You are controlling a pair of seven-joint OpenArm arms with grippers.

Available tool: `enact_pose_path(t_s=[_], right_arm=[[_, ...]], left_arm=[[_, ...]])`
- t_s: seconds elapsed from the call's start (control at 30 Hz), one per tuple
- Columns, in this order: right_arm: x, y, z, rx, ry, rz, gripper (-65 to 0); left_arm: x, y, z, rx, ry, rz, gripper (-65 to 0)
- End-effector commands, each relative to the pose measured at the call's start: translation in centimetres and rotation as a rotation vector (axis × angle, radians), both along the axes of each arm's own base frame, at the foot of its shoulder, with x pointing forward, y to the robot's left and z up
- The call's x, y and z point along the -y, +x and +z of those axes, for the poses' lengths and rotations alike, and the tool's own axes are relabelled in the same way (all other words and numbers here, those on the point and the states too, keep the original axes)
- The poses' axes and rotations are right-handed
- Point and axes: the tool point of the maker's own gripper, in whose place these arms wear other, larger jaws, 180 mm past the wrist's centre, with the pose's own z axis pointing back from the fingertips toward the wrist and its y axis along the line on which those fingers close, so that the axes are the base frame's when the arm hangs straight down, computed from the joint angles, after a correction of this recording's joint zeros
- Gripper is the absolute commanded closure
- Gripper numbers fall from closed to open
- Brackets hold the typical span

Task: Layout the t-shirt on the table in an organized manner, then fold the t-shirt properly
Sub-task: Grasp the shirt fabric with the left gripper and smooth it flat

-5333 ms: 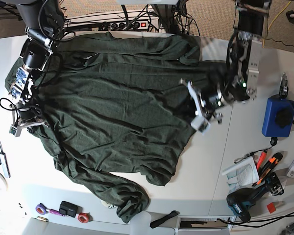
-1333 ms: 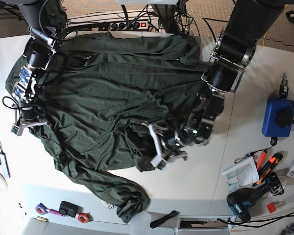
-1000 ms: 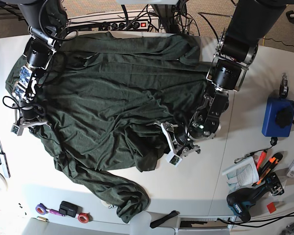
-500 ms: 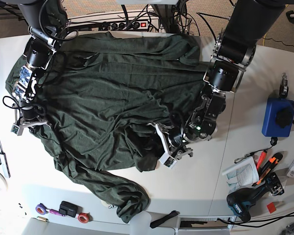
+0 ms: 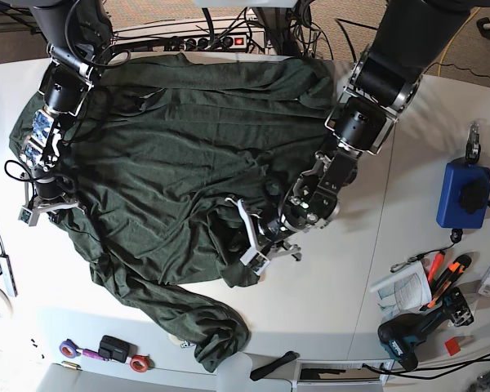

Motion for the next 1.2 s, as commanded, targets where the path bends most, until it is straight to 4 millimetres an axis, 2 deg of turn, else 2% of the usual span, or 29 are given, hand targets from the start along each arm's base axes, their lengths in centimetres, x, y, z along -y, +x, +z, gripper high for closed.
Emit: enact_pose_path(t_s=[0.0,0.1,0.13,0.3,0.37,0.53,0.7,0.93,1.17], right_arm=[[0.1,-0.4,-0.7,-0.058,-0.001,0.008,0.0],[0.1,-0.4,-0.7,-0.058,-0.001,0.008,0.0],[0.1,-0.4,-0.6,-0.057,-0.001,0.008,0.0],[0.1,-0.4,-0.6,-0.057,-0.001,0.008,0.0],[0.1,-0.4,-0.6,-0.056,-0.001,0.008,0.0],[0.1,-0.4,-0.6,-0.057,-0.001,0.008,0.0],[0.1,-0.4,-0.6,-0.057,-0.001,0.008,0.0],[0.1,-0.4,-0.6,-0.057,-0.001,0.008,0.0],[0.1,-0.4,-0.7,-0.058,0.0,0.009,0.0]], left_arm=[[0.8,1.3,2.6,0.074,-0.026,-0.012,-9.4],[0.6,1.2,2.2,0.098,0.031,-0.033,-26.6],[0.4,1.3,2.0,0.109,0.056,-0.035,-28.6],[-1.8,2.3,1.9,0.15,0.094,0.017,-29.3],[-2.5,2.5,2.1,0.172,0.084,0.022,-31.4],[-3.2,2.7,3.4,0.251,0.019,0.032,-32.6],[-2.7,2.5,3.6,0.252,0.008,0.023,-32.6],[-0.3,2.1,3.5,0.223,-0.015,0.007,-32.7],[0.6,2.1,1.4,0.159,-0.016,0.015,-32.7]])
